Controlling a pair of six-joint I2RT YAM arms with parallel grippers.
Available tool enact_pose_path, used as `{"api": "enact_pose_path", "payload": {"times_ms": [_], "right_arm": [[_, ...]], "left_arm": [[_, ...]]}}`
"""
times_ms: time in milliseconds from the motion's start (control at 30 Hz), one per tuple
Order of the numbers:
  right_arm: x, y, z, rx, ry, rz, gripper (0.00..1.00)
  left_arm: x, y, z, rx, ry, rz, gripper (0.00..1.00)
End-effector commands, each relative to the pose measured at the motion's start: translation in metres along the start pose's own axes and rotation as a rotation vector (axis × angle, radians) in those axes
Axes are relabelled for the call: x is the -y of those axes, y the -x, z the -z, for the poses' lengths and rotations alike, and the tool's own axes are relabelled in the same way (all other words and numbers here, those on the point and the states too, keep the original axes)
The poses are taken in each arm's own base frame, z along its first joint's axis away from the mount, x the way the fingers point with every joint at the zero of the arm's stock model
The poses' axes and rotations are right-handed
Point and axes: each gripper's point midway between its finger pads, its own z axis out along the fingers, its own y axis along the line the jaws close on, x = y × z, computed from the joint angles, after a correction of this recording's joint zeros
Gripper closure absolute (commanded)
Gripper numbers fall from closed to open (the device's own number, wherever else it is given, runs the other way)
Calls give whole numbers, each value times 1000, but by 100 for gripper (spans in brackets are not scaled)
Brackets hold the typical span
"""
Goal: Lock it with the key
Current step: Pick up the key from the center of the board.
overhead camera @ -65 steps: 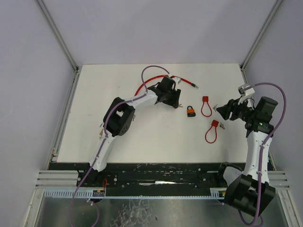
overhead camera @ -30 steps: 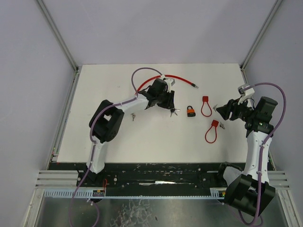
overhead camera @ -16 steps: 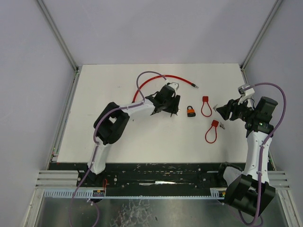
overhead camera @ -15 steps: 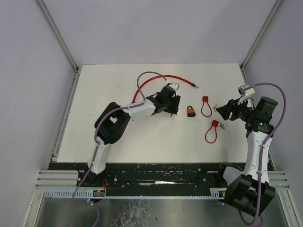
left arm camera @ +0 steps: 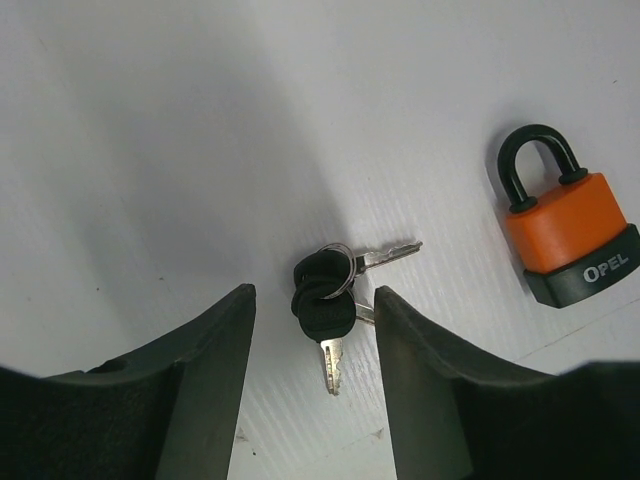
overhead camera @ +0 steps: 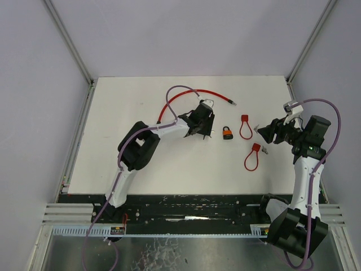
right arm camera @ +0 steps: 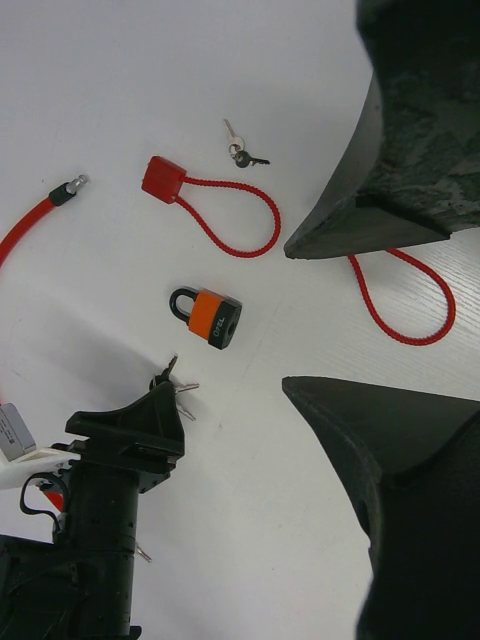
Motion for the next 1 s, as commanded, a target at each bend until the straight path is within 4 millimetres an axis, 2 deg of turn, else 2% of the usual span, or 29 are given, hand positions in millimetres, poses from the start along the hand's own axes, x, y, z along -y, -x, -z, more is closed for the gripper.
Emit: {"api": "enact_pose_path", "payload": {"times_ms": [0,433,667,867,967], "right_arm": [[-3,4,1,13,20,12,43],[-4,4,1,13,20,15,43],[-4,4,1,13,19,15,43],[-3,3,1,13,20,15,43],[-4,3,1,12,20,14,43]], "left_arm": [[1,4,-1,5,10,13,52],[2,-7,-9,-29,59,11,57],[4,-7,-7,-31,51,10,65],[16,3,5,-15,-15,13,81],[22,14,20,18,-54,19,82]]}}
